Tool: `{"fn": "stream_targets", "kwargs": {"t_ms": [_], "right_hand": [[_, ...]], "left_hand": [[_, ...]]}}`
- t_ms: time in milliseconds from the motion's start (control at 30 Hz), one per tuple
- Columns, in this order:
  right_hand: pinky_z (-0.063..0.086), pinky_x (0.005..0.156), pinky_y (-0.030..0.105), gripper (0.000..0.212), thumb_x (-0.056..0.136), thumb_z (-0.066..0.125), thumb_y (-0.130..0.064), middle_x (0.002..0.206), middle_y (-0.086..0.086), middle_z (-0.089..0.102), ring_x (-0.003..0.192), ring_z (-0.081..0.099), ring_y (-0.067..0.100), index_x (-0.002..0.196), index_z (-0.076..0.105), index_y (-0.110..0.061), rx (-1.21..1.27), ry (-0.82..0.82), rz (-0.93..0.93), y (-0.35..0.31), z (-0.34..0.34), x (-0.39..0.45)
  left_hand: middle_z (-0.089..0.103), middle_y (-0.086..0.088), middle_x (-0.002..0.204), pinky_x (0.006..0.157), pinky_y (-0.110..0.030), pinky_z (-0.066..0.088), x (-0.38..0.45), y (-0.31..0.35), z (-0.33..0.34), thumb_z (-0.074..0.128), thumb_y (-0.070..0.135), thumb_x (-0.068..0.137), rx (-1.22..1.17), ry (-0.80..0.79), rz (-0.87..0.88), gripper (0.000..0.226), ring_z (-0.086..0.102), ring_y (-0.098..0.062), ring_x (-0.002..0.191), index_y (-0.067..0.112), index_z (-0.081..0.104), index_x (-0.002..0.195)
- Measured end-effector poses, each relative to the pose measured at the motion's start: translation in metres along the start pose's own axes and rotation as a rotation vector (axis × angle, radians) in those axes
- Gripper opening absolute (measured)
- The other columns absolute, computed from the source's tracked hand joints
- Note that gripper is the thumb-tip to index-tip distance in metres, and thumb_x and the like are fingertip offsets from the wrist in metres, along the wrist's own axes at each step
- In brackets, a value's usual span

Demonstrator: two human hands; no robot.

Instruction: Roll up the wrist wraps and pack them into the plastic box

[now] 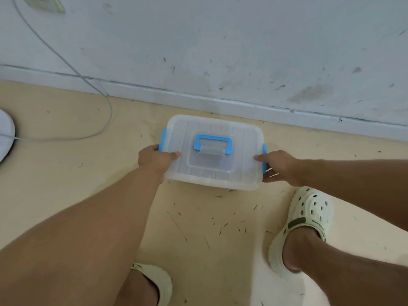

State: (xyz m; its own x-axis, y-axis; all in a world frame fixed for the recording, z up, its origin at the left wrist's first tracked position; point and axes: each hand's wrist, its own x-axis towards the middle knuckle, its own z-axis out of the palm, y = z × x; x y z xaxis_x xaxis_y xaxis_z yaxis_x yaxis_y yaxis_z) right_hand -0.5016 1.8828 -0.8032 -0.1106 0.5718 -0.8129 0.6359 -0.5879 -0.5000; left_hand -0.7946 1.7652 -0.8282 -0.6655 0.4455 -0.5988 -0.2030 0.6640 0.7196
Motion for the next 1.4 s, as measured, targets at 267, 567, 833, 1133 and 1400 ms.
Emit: {"fn": "stream_targets", "kwargs": {"t_ms": [267,567,833,1133,1400], "right_hand": [[0.062,0.065,0.038,0.017,0.105,0.057,-0.025,0.097,0.006,0.069,0.083,0.074,0.027,0.116,0.053,-0.012,0.058,0.127,-0.009,0.003,0.012,-0.002],[0.054,0.080,0.038,0.038,0.101,0.040,-0.018,0.123,0.015,0.060,0.104,0.065,0.033,0.135,0.050,-0.003,-0.086,0.363,0.027,-0.022,-0.006,0.017],[0.057,0.098,0.046,0.038,0.099,0.041,-0.014,0.123,0.015,0.061,0.110,0.066,0.035,0.133,0.053,-0.004,-0.076,0.368,-0.039,-0.043,-0.025,0.027],[0.054,0.088,0.040,0.034,0.103,0.046,-0.020,0.119,0.011,0.059,0.103,0.061,0.030,0.135,0.050,-0.009,-0.171,0.379,-0.101,-0.039,-0.026,0.027],[0.048,0.090,0.035,0.045,0.101,0.063,-0.027,0.122,0.007,0.053,0.108,0.054,0.026,0.138,0.048,-0.008,-0.214,0.241,-0.072,-0.051,-0.035,-0.010]], "left_hand": [[0.063,-0.004,0.127,0.084,-0.035,0.053,0.000,0.009,0.019,0.089,0.015,0.078,0.065,0.061,0.118,0.061,0.062,-0.023,0.099,0.011,0.060,0.132],[0.060,0.001,0.119,0.087,-0.031,0.052,-0.007,0.022,0.048,0.085,0.017,0.085,0.099,-0.058,0.203,0.068,0.062,-0.023,0.106,0.015,0.053,0.145],[0.043,0.000,0.154,0.117,-0.038,0.039,0.004,0.055,0.063,0.089,0.015,0.079,0.127,-0.259,0.198,0.108,0.046,-0.024,0.138,0.020,0.023,0.164],[0.030,-0.002,0.166,0.122,-0.044,0.034,0.001,0.047,0.070,0.087,0.021,0.082,0.175,-0.245,0.196,0.114,0.037,-0.026,0.148,0.024,0.010,0.166],[0.019,-0.006,0.170,0.121,-0.046,0.035,-0.021,0.061,0.066,0.076,0.028,0.092,0.281,-0.160,0.233,0.102,0.034,-0.030,0.150,0.016,0.007,0.166]]}}
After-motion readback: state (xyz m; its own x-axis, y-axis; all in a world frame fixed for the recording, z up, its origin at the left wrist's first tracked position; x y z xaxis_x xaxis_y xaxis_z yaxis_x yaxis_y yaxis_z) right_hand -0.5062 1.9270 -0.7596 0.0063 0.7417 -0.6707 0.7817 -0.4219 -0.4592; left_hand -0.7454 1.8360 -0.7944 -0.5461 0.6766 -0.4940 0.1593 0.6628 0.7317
